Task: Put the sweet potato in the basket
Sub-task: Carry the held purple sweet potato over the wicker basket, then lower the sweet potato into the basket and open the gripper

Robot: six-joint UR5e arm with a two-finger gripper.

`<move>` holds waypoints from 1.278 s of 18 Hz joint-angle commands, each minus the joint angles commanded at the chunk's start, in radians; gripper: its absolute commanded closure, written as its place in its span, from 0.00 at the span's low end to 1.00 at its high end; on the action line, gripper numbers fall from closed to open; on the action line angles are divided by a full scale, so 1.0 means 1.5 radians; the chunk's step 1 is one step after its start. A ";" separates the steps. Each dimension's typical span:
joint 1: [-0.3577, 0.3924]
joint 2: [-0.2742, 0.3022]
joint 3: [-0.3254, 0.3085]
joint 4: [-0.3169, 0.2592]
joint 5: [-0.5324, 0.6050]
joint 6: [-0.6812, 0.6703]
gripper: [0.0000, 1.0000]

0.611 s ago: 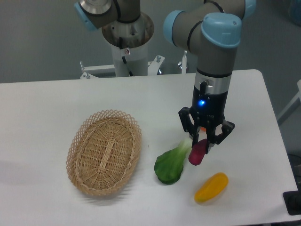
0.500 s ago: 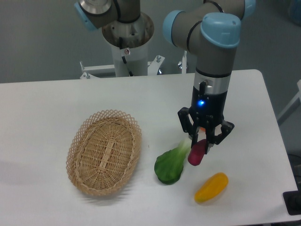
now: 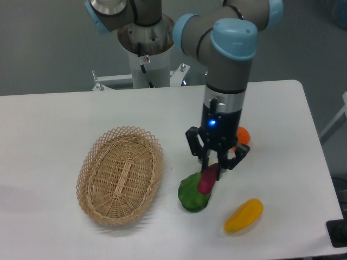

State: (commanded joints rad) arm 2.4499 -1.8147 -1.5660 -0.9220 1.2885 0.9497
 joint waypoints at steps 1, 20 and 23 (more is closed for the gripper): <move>-0.014 0.001 -0.009 0.001 0.007 -0.010 0.68; -0.259 -0.082 -0.149 0.087 0.270 -0.038 0.68; -0.272 -0.090 -0.160 0.088 0.303 -0.010 0.68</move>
State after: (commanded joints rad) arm 2.0418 -1.9497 -1.8055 -0.7900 1.7424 0.9340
